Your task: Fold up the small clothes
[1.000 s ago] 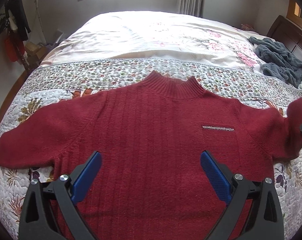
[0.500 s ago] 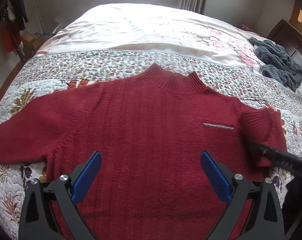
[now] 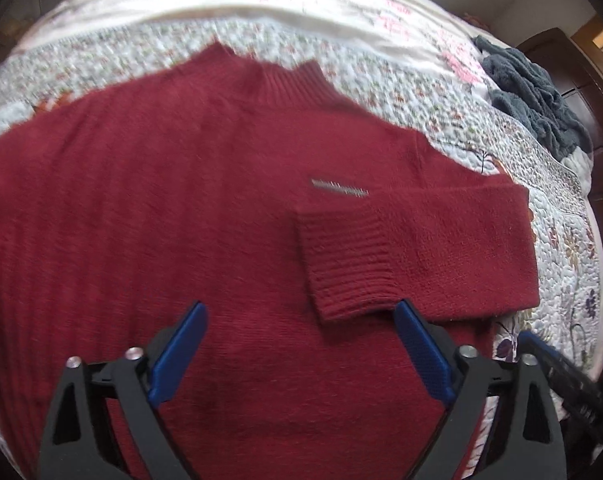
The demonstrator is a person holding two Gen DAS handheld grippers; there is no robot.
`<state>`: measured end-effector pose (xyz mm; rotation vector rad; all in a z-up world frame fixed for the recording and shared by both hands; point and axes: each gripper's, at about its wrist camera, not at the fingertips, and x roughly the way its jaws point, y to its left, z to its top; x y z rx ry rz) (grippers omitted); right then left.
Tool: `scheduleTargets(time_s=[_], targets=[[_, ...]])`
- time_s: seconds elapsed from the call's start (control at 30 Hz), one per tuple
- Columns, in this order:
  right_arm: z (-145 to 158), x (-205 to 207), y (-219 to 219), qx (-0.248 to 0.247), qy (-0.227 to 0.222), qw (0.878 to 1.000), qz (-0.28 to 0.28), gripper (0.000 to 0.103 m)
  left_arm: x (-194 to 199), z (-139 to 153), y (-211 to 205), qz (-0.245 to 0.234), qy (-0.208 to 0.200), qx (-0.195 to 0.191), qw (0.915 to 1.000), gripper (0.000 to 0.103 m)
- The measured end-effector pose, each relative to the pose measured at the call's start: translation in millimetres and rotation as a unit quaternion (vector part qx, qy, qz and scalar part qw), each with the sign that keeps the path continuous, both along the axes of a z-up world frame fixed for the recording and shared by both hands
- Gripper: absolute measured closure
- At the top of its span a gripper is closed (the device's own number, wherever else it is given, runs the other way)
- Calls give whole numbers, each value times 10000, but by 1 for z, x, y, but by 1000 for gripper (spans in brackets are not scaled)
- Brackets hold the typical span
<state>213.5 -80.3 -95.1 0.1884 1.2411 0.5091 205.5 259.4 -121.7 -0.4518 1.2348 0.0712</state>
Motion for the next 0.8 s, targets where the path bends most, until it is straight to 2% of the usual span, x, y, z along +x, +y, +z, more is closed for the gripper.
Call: scheduleTargets(time_s=[0.07, 0.13, 0.17, 0.2, 0.23, 0.33, 0.47, 0.63, 0.8], targets=[[-4, -5, -7, -92, -17, 10000, -14, 60, 6, -12, -1, 72, 185, -369, 9991, 33], [-8, -8, -13, -114, -5, 9999, -31, 59, 11, -19, -3, 164, 252, -533, 9981, 38], [-10, -9, -14, -117, 2, 9999, -43, 59, 13, -19, -4, 217, 211, -458, 9985, 51], [-12, -9, -15, -126, 6, 9999, -69, 59, 14, -17, -5, 224, 148, -440, 9987, 61], [-13, -9, -16, -131, 15, 9999, -102, 59, 16, -15, -5, 250, 84, -471, 9985, 75], [-16, -8, -22, -87, 63, 9997, -202, 59, 16, -10, 4, 389, -27, -530, 9978, 94], [-15, -6, -28, -76, 68, 9995, -299, 59, 2, 14, 22, 566, -606, -845, 9930, 98], [-7, -6, -31, -89, 23, 9994, -326, 59, -17, 40, 57, 920, -1048, -761, 9873, 98], [-4, 4, -20, -8, 39, 9994, -337, 58, -28, 58, 102, 1175, -1304, -334, 9839, 98]])
